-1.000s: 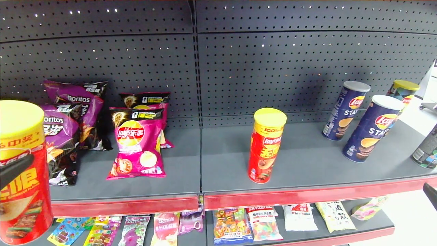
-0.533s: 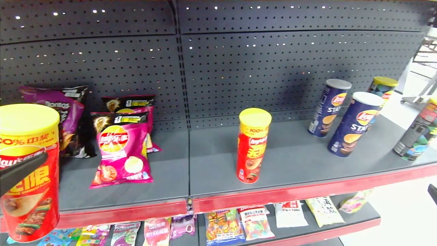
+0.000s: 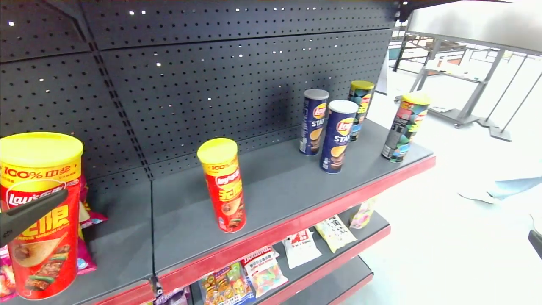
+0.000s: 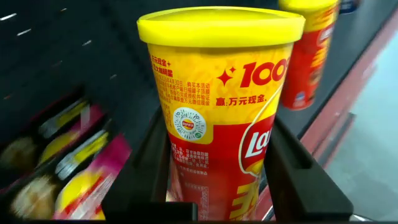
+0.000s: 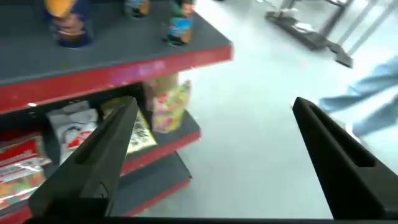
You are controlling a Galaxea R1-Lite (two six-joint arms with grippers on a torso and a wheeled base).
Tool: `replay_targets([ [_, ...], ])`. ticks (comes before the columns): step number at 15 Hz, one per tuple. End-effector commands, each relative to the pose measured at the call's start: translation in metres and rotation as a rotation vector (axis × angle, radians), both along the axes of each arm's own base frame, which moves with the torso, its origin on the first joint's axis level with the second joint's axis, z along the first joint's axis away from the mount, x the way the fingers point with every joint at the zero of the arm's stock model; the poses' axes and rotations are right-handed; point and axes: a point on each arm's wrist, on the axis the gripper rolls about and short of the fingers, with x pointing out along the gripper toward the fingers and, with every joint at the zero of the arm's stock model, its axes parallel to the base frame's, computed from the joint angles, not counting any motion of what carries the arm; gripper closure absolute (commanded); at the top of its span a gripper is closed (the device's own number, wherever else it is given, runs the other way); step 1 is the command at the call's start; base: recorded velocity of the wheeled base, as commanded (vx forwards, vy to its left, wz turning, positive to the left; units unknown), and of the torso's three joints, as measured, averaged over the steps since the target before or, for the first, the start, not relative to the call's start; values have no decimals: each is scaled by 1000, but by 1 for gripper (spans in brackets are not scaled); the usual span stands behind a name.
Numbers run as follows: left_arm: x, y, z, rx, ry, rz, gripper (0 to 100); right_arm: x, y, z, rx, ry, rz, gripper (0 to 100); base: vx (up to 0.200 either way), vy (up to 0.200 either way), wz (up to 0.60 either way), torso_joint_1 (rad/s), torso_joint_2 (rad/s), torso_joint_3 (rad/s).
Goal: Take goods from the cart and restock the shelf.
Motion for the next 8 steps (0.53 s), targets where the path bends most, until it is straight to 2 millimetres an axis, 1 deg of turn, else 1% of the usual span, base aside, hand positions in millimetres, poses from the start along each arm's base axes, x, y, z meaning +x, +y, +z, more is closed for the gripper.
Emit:
replay_targets([
  [1, 3, 0, -1, -4, 11, -2, 100, 0, 0, -5, 2, 19, 0, 0, 0, 0, 0, 0, 0, 0],
  [3, 6, 1, -3, -8, 28, -4, 100, -6, 0, -16, 9, 30, 5, 0, 0, 0, 0, 0, 0, 0],
  [5, 11, 2, -5, -15, 49, 0, 100, -14, 2, -30, 14, 36, 68, 0, 0, 0, 0, 0, 0, 0],
  [6, 16, 3, -5, -20, 57, 4, 100, -26, 5, -38, 22, 36, 157, 0, 0, 0, 0, 0, 0, 0],
  [7, 20, 3, -4, -31, 49, 6, 100, -35, 7, -44, 25, 44, 202, 0, 0, 0, 0, 0, 0, 0],
  [8, 21, 3, -4, -37, 49, 7, 100, -39, 7, -48, 24, 44, 204, 0, 0, 0, 0, 0, 0, 0],
])
